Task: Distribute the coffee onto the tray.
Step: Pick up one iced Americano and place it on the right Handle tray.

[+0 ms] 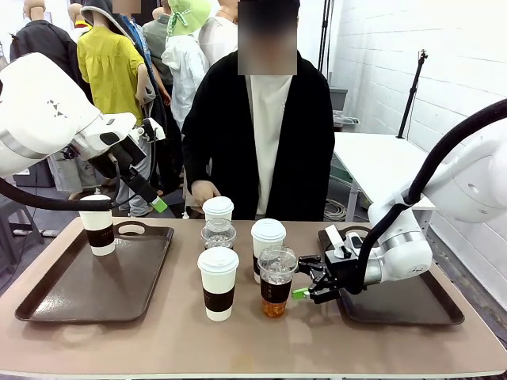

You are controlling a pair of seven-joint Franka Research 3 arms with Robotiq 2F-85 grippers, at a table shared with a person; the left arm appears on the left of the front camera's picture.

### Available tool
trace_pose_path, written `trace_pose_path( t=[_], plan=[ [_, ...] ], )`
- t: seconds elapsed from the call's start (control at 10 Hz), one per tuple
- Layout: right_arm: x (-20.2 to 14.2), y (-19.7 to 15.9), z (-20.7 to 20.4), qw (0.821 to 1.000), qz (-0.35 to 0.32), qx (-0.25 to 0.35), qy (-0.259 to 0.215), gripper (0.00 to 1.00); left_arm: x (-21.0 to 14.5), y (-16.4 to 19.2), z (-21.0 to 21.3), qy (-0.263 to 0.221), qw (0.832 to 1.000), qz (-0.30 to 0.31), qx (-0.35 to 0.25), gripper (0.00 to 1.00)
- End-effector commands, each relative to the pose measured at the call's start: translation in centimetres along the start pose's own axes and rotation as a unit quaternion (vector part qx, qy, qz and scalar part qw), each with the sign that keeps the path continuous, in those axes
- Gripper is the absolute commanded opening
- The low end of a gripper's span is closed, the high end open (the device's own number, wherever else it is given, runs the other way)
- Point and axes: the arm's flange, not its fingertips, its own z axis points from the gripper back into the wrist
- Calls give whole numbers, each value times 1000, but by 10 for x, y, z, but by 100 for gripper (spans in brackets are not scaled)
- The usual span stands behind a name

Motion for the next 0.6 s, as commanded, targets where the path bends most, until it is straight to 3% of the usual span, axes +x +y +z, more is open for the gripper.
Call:
trace_pose_path(
  t=[0.0,0.5],
  plan=[
    [-2,-8,-12,1000,10,2,-13,100,-2,2,1,-1,1000,-2,-6,100],
    [0,-14,-27,1000,3,21,-18,100,-2,2,1,-1,1000,-2,-6,100]
  ],
)
